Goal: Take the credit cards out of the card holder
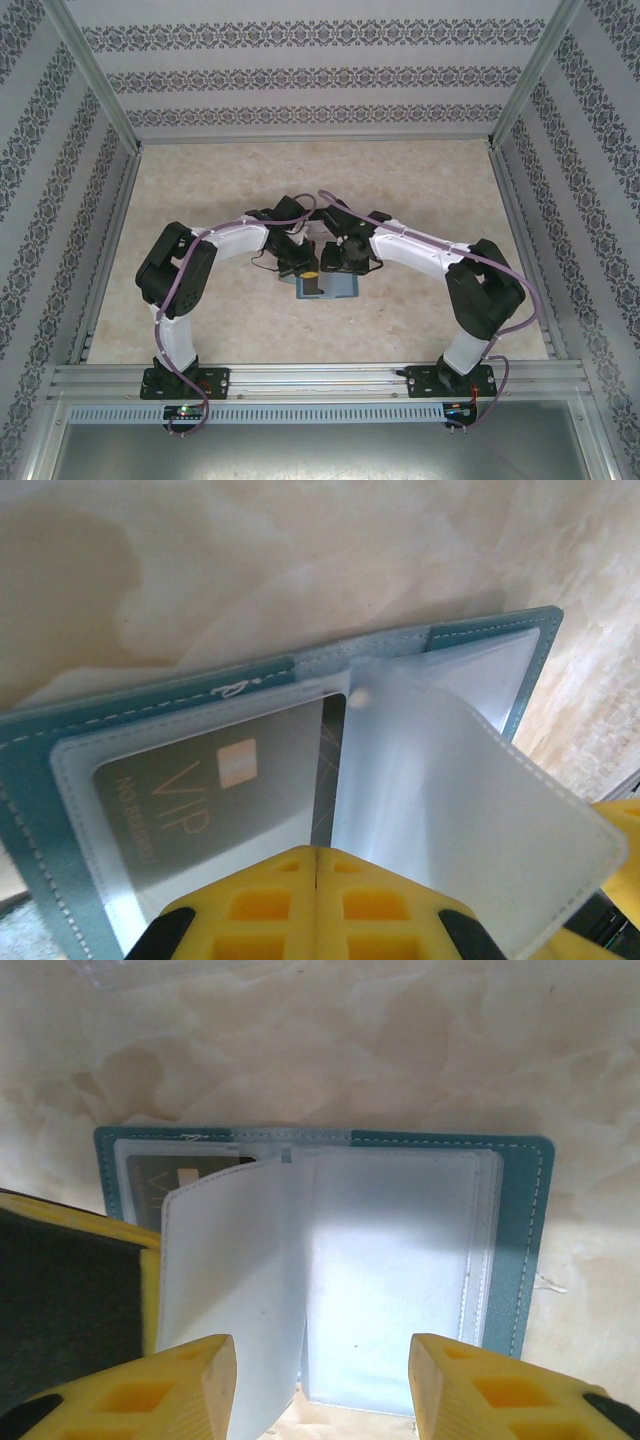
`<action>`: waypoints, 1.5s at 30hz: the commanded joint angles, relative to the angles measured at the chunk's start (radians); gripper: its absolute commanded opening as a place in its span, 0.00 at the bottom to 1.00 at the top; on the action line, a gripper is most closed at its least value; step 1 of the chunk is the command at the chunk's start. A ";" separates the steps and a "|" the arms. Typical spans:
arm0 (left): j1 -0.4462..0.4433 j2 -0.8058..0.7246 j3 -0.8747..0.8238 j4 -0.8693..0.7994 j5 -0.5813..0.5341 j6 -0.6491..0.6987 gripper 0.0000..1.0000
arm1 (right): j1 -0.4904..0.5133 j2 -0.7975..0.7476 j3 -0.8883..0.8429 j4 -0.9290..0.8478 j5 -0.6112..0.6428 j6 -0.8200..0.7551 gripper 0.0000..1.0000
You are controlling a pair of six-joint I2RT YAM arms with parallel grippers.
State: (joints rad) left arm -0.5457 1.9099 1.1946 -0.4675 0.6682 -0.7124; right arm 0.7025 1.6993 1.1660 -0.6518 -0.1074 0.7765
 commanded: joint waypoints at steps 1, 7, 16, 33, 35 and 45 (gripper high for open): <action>-0.014 0.013 0.017 -0.037 0.011 -0.002 0.00 | -0.020 -0.048 -0.044 0.058 -0.054 0.043 0.47; -0.014 0.013 0.001 -0.041 0.004 0.001 0.00 | -0.043 -0.030 -0.074 0.076 -0.057 0.033 0.21; -0.014 0.002 -0.021 -0.040 -0.006 0.005 0.00 | -0.045 0.070 -0.060 0.166 -0.165 0.035 0.15; -0.016 -0.007 -0.003 -0.048 -0.004 0.002 0.00 | -0.085 0.050 -0.123 0.285 -0.268 0.058 0.12; -0.017 -0.005 0.003 -0.049 -0.002 0.001 0.00 | -0.098 0.023 -0.139 0.272 -0.256 0.056 0.12; -0.051 0.039 0.064 -0.049 0.013 0.000 0.00 | -0.186 -0.110 -0.209 0.230 -0.224 0.037 0.13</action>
State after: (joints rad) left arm -0.5747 1.9228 1.2297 -0.4870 0.6712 -0.7124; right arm 0.5331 1.6276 0.9821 -0.3920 -0.3531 0.8192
